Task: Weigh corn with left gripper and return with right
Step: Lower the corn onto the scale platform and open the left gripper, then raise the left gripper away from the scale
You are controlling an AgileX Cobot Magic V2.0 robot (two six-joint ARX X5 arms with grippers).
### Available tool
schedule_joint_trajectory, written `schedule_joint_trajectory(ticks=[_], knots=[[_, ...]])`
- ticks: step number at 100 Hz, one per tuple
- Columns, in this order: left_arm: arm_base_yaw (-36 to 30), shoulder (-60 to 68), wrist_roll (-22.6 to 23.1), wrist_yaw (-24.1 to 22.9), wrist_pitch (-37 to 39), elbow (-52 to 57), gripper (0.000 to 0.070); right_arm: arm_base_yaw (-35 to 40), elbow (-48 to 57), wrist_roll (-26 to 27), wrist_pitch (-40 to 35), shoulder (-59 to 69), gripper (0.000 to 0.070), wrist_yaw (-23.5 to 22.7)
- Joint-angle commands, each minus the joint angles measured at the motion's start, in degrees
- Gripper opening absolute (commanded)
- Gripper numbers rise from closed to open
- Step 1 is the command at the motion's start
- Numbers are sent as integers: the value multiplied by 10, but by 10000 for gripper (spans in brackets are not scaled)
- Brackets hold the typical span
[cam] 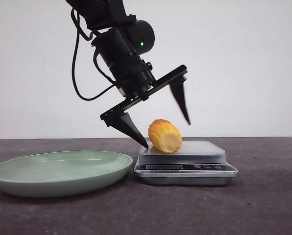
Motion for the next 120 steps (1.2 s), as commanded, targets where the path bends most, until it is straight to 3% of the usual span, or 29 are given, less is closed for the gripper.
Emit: schedule_joint_trajectory(ticks=[1,35,49,63,73,79,87,95,101,111,120], knots=[[2,10,19,-5,-16,8,700,2,4,2,0,4,627,11],[28,-101,63,-28,-13,8,691,2,4,0,-3,4,627,15],[32,-186,92,-39,-19,8,518,2,4,0,1,4,627,15],[25,-288,105,-54,-20,8,271,2,4,4,26,6,627,8],[11,-365,126,-54,-28,8,97,2,4,6,65,15,625,-32],[2,-408,142,-60,-40,8,5,2,4,13,93,26,573,-64],[-14,-465,153,-84,-64,8,0,3,4,23,127,47,496,-108],[-30,-516,155,-112,-95,8,0,10,4,25,159,74,479,-135],[-40,-550,155,-133,-122,8,0,20,4,26,184,98,468,-139],[-52,-599,155,-163,-167,8,0,43,4,29,240,143,371,-139],[-53,-633,156,-183,-208,8,0,68,4,42,304,190,365,-130]])
